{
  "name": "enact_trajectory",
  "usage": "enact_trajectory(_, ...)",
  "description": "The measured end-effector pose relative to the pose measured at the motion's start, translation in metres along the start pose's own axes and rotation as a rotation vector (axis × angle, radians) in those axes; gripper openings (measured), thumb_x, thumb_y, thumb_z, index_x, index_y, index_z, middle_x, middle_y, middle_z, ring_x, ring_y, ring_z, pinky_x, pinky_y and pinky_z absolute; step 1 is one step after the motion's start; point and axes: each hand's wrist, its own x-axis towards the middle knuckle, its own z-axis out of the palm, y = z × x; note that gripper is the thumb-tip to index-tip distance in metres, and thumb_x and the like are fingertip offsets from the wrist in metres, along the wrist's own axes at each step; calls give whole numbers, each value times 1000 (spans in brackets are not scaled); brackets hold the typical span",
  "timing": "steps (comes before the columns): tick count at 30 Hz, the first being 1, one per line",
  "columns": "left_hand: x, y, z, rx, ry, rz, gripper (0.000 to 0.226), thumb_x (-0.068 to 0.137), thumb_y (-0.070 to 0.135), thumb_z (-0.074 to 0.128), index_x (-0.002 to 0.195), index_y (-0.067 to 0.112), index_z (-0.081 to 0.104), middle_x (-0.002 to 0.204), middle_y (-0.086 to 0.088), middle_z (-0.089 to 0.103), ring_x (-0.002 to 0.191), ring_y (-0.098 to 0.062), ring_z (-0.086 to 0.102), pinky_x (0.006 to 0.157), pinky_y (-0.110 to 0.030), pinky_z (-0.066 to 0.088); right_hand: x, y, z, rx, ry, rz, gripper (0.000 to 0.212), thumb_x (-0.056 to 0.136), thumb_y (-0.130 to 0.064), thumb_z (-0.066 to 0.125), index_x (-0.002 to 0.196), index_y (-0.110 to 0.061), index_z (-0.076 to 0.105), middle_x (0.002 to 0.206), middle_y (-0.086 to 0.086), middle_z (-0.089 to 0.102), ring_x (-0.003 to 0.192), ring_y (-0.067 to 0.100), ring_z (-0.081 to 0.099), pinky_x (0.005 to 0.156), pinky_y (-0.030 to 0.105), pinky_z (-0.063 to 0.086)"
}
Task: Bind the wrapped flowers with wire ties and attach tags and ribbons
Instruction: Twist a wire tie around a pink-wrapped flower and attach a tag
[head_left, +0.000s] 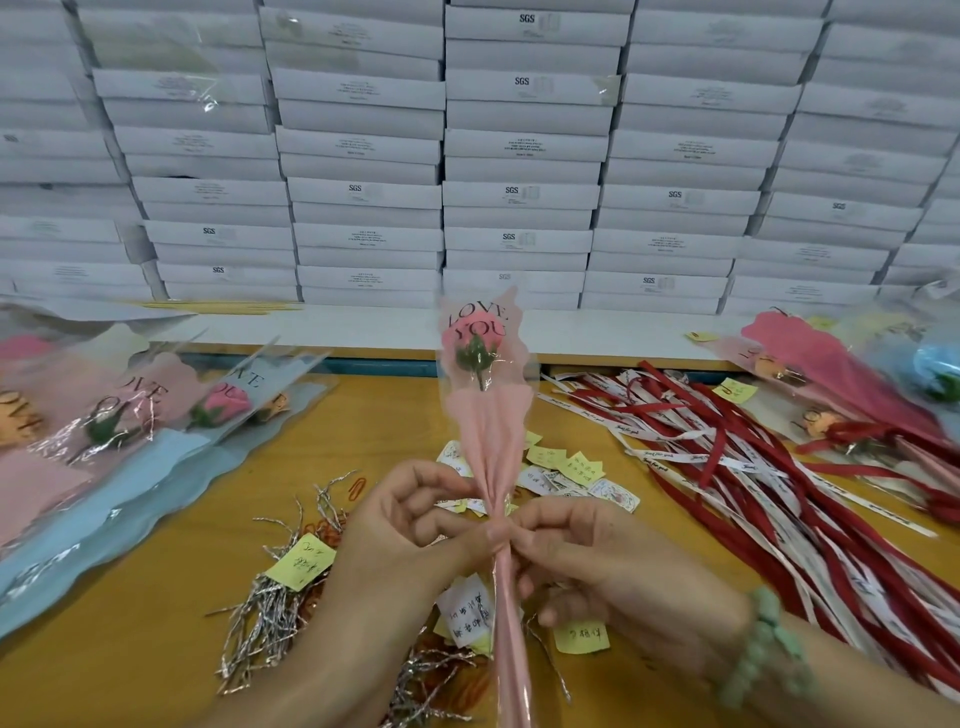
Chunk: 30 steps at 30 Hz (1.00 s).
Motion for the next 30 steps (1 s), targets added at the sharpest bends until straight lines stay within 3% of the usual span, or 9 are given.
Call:
enact_trajectory(5,-1,-2,-1,24,10,17,49,40,26,96,81,23,68,79,-10,72,66,-23,70,62,-24,56,-4,-1,4,-168,106,-122,15,91,-13,63,98,-1,69,94,20,69,79,13,67,60,22,57)
enact_trajectory(8,-2,-1,-1,26,19,27,45,43,24,93,80,24,68,71,-11,70,63,-20,70,58,-21,54,-7,-5,6,-249,117,-134,13,92,-8,62,100,-3,71,94,17,72,76,11,69,60,20,56)
enact_trajectory(15,-2,-1,-3,11,58,0,61,46,20,86,99,9,59,68,-20,67,56,-24,66,55,-37,55,-9,-11,11,-182,21,-43,13,90,-13,66,97,-5,73,96,11,76,86,18,73,70,24,60)
enact_trajectory(22,0,-4,-1,25,-3,12,64,42,22,88,97,7,59,71,-11,69,53,-19,64,50,-21,50,-10,-10,10,-143,1,-11,11,91,-13,65,85,-11,74,94,10,76,80,17,71,59,18,55)
enact_trajectory(27,0,-3,-2,29,-29,0,64,42,22,90,98,8,60,87,-8,73,74,-22,71,51,-24,54,-10,-9,9,-167,0,-32,11,92,-15,64,96,-9,72,96,10,76,79,13,70,54,17,52)
enact_trajectory(30,0,1,-3,14,-88,-47,65,52,10,92,104,8,54,97,-10,75,86,-28,73,61,-36,61,-8,-7,7,-226,49,-68,9,91,-13,65,97,-13,72,94,12,75,76,10,69,54,18,53)
